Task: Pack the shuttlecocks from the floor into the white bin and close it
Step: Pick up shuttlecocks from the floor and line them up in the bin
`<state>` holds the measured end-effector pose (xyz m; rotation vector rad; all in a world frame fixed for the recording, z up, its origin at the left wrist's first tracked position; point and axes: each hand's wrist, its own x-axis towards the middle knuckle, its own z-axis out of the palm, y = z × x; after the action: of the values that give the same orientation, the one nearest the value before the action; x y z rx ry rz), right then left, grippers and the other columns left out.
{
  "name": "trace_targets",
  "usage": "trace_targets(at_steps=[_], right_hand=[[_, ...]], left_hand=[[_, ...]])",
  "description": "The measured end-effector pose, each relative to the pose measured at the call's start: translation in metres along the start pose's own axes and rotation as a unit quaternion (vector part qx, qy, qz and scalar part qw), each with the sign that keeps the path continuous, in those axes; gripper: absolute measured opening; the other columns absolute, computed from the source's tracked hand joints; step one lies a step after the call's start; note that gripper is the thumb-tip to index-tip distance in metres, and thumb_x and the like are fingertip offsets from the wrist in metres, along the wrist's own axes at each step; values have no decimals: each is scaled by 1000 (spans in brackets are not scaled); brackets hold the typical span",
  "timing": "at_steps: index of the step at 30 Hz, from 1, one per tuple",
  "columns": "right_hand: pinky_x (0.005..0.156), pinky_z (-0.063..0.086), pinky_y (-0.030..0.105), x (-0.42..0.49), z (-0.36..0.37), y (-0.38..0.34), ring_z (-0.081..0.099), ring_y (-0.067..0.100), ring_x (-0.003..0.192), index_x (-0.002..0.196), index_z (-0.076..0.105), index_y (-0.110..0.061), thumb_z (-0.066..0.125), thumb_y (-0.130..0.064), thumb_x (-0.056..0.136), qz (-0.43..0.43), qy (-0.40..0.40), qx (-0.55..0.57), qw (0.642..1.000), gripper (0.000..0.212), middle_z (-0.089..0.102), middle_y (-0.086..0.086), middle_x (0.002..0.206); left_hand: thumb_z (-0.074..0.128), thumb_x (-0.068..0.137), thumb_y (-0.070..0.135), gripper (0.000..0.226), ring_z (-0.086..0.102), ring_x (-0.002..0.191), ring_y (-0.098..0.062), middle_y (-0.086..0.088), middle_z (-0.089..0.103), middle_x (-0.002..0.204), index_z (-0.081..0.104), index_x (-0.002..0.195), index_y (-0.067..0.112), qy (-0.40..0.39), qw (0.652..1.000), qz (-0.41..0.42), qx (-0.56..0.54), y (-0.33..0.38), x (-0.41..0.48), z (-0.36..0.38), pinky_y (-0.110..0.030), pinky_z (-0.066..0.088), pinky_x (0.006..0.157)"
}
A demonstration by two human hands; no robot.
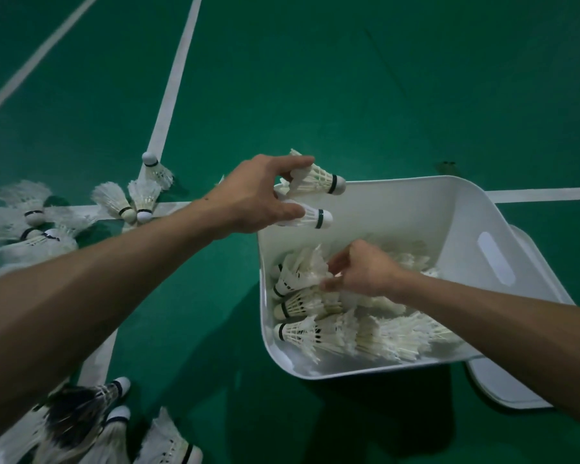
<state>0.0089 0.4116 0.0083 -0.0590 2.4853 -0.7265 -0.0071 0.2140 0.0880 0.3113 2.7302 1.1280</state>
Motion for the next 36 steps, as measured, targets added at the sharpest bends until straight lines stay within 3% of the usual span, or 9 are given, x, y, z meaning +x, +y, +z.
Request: trace_targets(at_steps=[4,8,11,15,19,24,30,34,36], right_hand=[[86,56,31,-7,-7,6,68,10,88,104,72,-13,86,-30,68,-36,-16,63,997,42,73,-2,101],[84,57,31,-15,-16,15,70,14,85,95,72,-11,84,-25,69,-55,21,136,989,32,74,0,90],[79,59,32,-26,-24,16,72,21,85,94,71,-11,82,-21,65,-77,40,264,961,33,75,2,85],[80,58,42,-36,-26,11,72,28,84,105,66,-14,79,-20,63,-66,26,385,920,44,75,8,89],[78,58,42,-37,-21,4,71,23,74,108,63,-14,74,-12,77,-35,33,415,908,32,74,8,87],[72,58,34,-34,-20,0,64,18,71,107,62,-7,69,-11,84,15,50,520,853,25,68,8,89],[81,56,38,-26,-20,-4,63,30,102,100,57,-5,60,-7,91,50,23,600,798,10,63,17,112],[87,53,44,-21,-30,-2,64,30,91,103,52,-4,50,-4,96,58,49,599,797,8,66,17,101],[85,53,44,-20,-35,1,64,30,85,105,51,-4,50,-9,97,66,75,585,805,10,66,15,94]], left_hand=[[74,80,21,72,64,82,-7,10,57,117,40,140,39,-5,999,10,38,3,-4,4,-18,42,75],[73,81,20,72,63,82,-10,4,57,124,38,142,38,-4,998,21,65,8,-8,9,-19,42,78],[72,81,17,72,63,85,-11,1,56,128,38,142,37,-1,997,25,70,9,-11,15,-20,42,81],[73,81,17,72,62,82,-5,5,56,123,39,141,39,-3,999,16,37,7,-13,22,-20,45,75],[74,80,15,71,64,79,-5,13,54,111,42,139,39,3,1000,21,-7,10,-14,27,-12,48,69],[73,80,12,69,65,86,-10,9,53,116,44,137,38,-3,997,14,-80,15,-16,31,-30,55,83],[69,84,15,66,66,83,-10,9,50,114,41,140,35,-19,994,-2,-104,14,-16,39,-33,59,75],[67,86,15,60,65,84,-10,10,51,111,43,139,32,16,999,10,-45,11,-11,37,-33,57,80],[67,87,17,52,64,82,-9,10,53,110,48,134,28,44,999,13,-17,8,-8,35,-25,54,77]])
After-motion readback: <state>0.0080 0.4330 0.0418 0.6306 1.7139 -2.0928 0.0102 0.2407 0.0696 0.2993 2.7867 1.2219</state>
